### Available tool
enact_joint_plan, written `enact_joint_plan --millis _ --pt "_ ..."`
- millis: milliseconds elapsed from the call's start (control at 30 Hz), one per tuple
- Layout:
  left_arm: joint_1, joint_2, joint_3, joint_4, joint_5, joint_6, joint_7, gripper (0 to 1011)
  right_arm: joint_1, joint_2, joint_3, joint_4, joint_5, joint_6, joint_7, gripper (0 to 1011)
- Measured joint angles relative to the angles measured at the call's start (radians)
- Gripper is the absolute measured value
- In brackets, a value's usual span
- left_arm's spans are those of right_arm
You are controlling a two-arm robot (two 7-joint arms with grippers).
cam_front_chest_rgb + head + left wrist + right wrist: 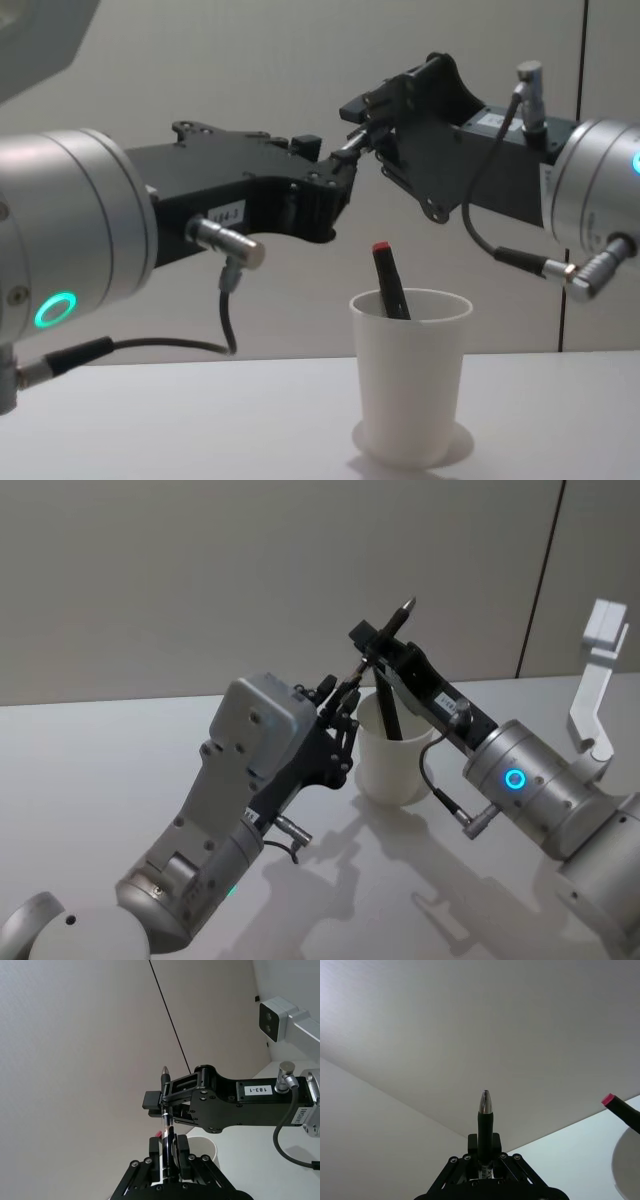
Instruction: Place the pen into the pen holder.
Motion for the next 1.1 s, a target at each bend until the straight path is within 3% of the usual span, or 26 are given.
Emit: enact_joint_plan --millis 100,333,467,533,800,900,1100 --pt "0.000 0.000 0.000 0.000 0.000 0.000 0.000 271 0.000 0.000 0.000 0.000 0.000 0.000 0.000 130" --pt "0.000 0.000 0.000 0.000 0.000 0.000 0.000 526 0.000 -0.001 0.000 0.000 0.000 0.000 0.000 130" --pt "0.000 0.000 0.000 0.000 0.000 0.000 0.000 596 0.000 -0.001 0.000 0.000 0.000 0.000 0.000 130" --pt "0.000 0.000 0.000 0.000 0.000 0.000 0.000 705 0.000 0.000 0.000 0.000 0.000 0.000 0.000 130" --pt "0.000 0.000 0.000 0.000 0.000 0.001 0.000 936 0.006 0.001 -0.001 -0.010 -0.012 -0.021 -0.007 130" --pt "0.000 0.000 0.000 0.000 0.000 0.001 0.000 997 0.011 0.003 0.000 -0.020 -0.033 -0.039 -0.013 130" --pt "0.000 0.000 0.000 0.000 0.000 0.001 0.000 1001 0.026 0.013 0.004 -0.043 -0.096 -0.078 -0.023 130"
